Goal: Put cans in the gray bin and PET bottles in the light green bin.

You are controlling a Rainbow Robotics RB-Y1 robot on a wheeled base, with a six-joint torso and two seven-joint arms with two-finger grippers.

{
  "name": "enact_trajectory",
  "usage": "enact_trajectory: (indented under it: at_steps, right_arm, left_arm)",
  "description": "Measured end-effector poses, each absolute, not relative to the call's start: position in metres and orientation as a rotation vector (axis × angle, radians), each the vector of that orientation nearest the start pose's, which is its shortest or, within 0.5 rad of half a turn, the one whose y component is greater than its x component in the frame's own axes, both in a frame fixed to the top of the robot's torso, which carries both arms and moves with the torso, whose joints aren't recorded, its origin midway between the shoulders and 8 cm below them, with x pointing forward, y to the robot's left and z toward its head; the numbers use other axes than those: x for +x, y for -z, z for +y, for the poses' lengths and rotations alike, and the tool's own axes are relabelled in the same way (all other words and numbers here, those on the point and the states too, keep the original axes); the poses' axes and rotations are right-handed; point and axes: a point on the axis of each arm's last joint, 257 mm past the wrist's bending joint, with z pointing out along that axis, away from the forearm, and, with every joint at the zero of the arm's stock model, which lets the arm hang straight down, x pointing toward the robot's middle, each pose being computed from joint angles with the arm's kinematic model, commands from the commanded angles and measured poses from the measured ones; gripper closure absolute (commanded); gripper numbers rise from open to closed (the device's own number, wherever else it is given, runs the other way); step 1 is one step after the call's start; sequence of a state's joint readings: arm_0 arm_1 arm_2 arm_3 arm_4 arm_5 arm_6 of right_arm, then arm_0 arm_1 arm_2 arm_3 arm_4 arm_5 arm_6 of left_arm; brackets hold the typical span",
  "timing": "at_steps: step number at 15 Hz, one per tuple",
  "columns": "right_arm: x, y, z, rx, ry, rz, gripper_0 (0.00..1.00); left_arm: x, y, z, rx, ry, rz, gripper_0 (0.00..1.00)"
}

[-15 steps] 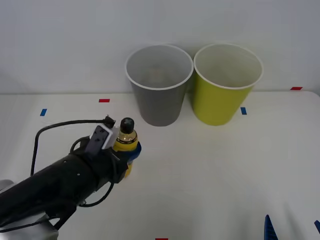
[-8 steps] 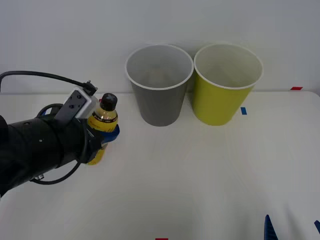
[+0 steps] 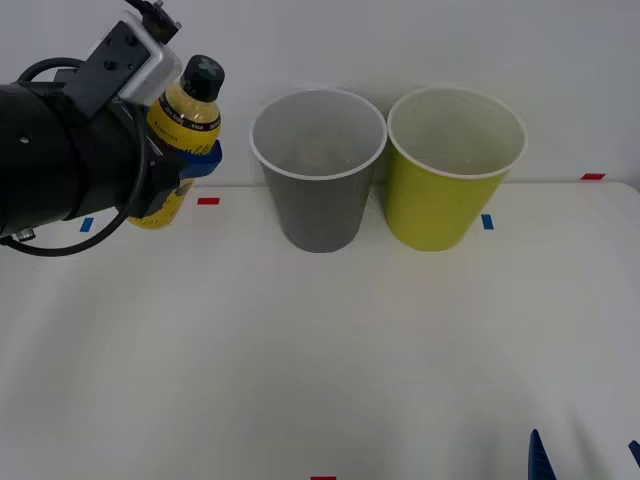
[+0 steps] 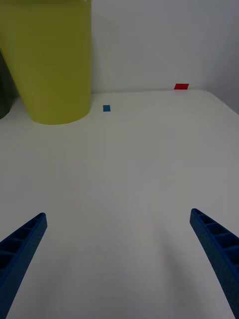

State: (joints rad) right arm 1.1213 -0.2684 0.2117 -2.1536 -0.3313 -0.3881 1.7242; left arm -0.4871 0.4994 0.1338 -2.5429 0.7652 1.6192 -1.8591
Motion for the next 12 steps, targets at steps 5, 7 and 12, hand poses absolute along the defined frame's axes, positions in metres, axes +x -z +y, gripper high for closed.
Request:
enact_trajectory:
  at_steps: [5,7,12]
  right_arm:
    - [0.223,0.261,-0.29,0.115,0.084,1.716,0.0]
    - [0.223,0.261,-0.29,0.115,0.084,1.716,0.0]
    - [0.223,0.261,-0.29,0.115,0.084,1.716,0.0]
  left_arm:
    - [0.462,-0.079,0.086,0.785,0.139,1.663,1.0]
    - [0.483,-0.094,0.067,0.769,0.167,1.641,1.0]
    - [0.54,-0.121,0.007,0.779,0.239,1.618,1.0]
